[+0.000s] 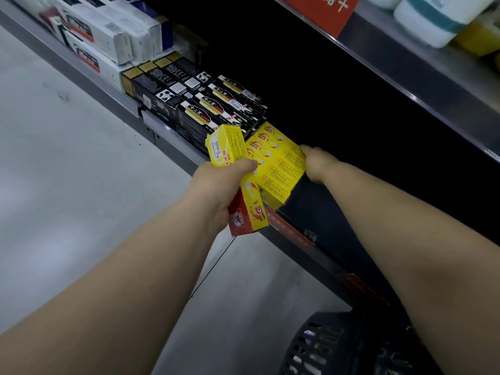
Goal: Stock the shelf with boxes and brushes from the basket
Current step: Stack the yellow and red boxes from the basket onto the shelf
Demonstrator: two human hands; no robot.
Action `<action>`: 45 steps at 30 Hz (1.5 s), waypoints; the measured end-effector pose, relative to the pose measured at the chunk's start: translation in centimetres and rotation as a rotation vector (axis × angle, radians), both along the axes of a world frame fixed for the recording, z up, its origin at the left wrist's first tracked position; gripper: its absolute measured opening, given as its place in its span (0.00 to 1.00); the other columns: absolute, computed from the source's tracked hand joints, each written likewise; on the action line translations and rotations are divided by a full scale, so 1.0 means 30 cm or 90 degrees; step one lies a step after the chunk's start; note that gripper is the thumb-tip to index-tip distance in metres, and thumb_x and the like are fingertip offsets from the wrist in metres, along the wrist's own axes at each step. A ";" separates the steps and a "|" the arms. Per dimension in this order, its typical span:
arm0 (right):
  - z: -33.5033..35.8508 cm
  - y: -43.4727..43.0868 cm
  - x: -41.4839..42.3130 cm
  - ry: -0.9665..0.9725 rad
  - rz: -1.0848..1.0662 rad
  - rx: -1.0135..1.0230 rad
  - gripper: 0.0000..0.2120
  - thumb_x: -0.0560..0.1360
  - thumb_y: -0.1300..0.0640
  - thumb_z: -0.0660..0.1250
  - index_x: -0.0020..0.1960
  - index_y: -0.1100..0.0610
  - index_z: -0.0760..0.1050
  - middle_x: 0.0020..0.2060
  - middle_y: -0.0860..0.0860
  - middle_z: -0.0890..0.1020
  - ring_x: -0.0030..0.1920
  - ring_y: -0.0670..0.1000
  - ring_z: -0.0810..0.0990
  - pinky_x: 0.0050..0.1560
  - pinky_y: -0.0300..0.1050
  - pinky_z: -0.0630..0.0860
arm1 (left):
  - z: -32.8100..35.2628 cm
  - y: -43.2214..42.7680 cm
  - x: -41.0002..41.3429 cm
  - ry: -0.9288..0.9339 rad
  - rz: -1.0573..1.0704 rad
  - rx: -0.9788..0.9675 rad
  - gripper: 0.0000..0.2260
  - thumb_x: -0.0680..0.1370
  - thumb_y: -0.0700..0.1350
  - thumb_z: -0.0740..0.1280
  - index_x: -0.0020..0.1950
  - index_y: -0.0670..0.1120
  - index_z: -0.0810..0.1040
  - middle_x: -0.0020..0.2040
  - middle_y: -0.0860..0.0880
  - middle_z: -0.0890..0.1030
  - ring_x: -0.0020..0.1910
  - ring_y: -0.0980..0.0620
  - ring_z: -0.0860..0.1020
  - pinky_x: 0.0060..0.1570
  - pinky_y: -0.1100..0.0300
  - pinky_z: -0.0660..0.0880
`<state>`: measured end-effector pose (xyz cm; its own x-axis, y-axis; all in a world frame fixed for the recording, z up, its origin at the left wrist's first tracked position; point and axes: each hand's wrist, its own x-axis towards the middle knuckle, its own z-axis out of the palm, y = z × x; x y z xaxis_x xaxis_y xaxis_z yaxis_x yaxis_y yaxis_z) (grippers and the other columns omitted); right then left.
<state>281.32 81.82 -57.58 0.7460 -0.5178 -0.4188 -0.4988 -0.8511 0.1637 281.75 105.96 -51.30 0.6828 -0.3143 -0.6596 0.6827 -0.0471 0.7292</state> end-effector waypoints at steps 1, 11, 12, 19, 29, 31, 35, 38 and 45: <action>0.017 0.010 0.001 0.024 0.005 -0.009 0.31 0.74 0.66 0.63 0.74 0.55 0.56 0.66 0.61 0.67 0.64 0.61 0.70 0.60 0.53 0.72 | 0.000 -0.001 0.000 0.001 -0.001 0.007 0.13 0.70 0.48 0.74 0.45 0.45 0.72 0.36 0.46 0.79 0.29 0.52 0.78 0.30 0.58 0.76; 0.387 0.292 -0.040 -0.199 0.473 0.248 0.38 0.66 0.55 0.77 0.71 0.43 0.63 0.75 0.52 0.53 0.73 0.55 0.55 0.69 0.48 0.61 | 0.016 0.013 -0.002 -0.075 -0.141 0.050 0.16 0.67 0.50 0.76 0.47 0.43 0.79 0.41 0.44 0.82 0.36 0.49 0.78 0.38 0.57 0.76; 0.395 0.305 -0.057 -0.212 0.515 0.219 0.29 0.67 0.53 0.75 0.66 0.46 0.71 0.75 0.52 0.56 0.73 0.56 0.57 0.69 0.51 0.61 | 0.022 0.014 -0.004 -0.074 -0.170 0.041 0.19 0.66 0.52 0.76 0.52 0.43 0.79 0.45 0.44 0.83 0.38 0.49 0.78 0.38 0.57 0.76; 0.331 0.192 -0.119 -0.121 0.316 0.142 0.17 0.73 0.43 0.67 0.53 0.51 0.67 0.40 0.46 0.72 0.41 0.49 0.72 0.33 0.43 0.64 | 0.016 0.032 -0.005 -0.336 -0.178 0.175 0.29 0.72 0.55 0.71 0.69 0.47 0.70 0.62 0.47 0.76 0.50 0.50 0.76 0.47 0.56 0.75; 0.151 -0.013 0.047 -0.140 -0.109 0.003 0.25 0.80 0.59 0.54 0.75 0.61 0.51 0.71 0.63 0.62 0.68 0.62 0.66 0.64 0.52 0.66 | 0.001 -0.019 -0.042 -0.269 -0.260 0.096 0.18 0.76 0.47 0.68 0.66 0.49 0.72 0.56 0.51 0.77 0.39 0.62 0.73 0.32 0.71 0.68; 0.114 -0.014 0.087 -0.158 -0.113 -0.007 0.22 0.81 0.59 0.54 0.74 0.59 0.56 0.72 0.62 0.57 0.70 0.62 0.63 0.66 0.52 0.65 | -0.001 -0.019 -0.044 -0.263 -0.267 0.093 0.15 0.76 0.46 0.68 0.62 0.48 0.75 0.52 0.52 0.78 0.38 0.63 0.73 0.31 0.71 0.69; 0.049 -0.041 0.121 -0.190 -0.096 0.012 0.20 0.81 0.58 0.53 0.72 0.56 0.61 0.73 0.59 0.56 0.69 0.62 0.62 0.67 0.53 0.65 | -0.005 -0.021 -0.039 -0.258 -0.275 0.087 0.11 0.76 0.45 0.67 0.58 0.47 0.77 0.40 0.57 0.75 0.35 0.62 0.73 0.23 0.78 0.66; 0.020 -0.056 0.117 -0.131 -0.072 0.001 0.21 0.80 0.59 0.54 0.73 0.55 0.61 0.72 0.61 0.59 0.70 0.63 0.62 0.67 0.52 0.64 | -0.006 -0.024 -0.036 -0.253 -0.271 0.087 0.09 0.77 0.44 0.66 0.56 0.47 0.77 0.40 0.56 0.74 0.34 0.61 0.72 0.21 0.77 0.65; -0.004 -0.043 0.059 -0.004 -0.019 0.006 0.30 0.81 0.59 0.55 0.77 0.47 0.44 0.74 0.55 0.57 0.70 0.59 0.63 0.66 0.48 0.66 | 0.017 -0.027 -0.046 -0.255 -0.292 0.091 0.07 0.77 0.44 0.66 0.54 0.47 0.77 0.39 0.56 0.73 0.33 0.60 0.71 0.20 0.76 0.65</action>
